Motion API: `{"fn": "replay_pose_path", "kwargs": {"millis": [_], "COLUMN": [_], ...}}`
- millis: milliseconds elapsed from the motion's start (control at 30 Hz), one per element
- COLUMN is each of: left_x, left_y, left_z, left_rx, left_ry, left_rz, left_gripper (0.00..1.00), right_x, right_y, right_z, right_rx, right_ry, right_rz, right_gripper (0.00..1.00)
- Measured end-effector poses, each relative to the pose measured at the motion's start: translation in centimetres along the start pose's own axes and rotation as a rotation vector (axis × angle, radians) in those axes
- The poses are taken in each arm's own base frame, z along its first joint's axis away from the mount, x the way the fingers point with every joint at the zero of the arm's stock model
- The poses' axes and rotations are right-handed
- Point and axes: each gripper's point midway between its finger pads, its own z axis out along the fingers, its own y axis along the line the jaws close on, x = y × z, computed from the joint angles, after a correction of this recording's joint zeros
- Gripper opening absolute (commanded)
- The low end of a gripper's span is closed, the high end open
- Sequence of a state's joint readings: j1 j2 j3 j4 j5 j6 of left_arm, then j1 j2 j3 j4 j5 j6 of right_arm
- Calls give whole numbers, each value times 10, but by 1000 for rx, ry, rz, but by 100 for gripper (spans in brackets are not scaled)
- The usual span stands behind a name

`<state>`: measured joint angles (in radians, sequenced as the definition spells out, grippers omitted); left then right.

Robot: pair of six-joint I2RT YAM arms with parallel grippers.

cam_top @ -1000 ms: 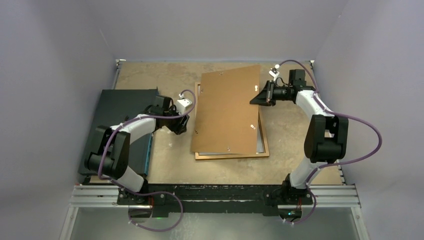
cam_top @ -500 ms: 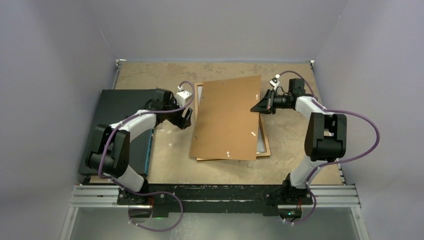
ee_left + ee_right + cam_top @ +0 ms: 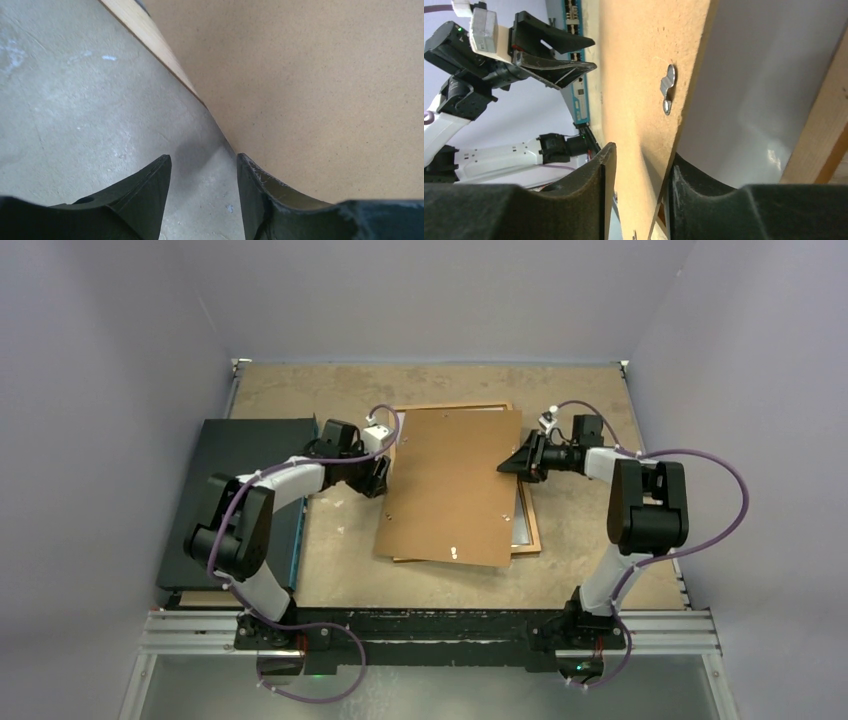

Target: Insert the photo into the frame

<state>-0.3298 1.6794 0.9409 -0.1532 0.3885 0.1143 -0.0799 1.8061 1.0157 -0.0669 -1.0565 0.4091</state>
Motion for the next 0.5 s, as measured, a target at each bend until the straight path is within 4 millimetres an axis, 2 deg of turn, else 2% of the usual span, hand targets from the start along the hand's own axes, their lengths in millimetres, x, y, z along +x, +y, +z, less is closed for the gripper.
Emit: {"fn": "replay_pose_path", "kwargs": {"millis": [100,200,367,500], "left_x": [9,19,25,26], "left_y": [-1,-3,-9,-15], "left_z": [1,3,3,4], "left_rx": [3,9,37,66], "left_ry": [16,37,47,50], "left_rz": [-8,-20,-50,-78], "left_gripper": [39,34,25,23], "right_x": [10,20,22,24], "right_y": [-10,-16,1,17], "right_z": [3,4,-4,-9], "right_rx": [-1,11,-14,-63], "right_ry": [-13,-38,-109,-170], "right_rz": [46,96,85,61], "right_gripper": [48,49,51,53]}}
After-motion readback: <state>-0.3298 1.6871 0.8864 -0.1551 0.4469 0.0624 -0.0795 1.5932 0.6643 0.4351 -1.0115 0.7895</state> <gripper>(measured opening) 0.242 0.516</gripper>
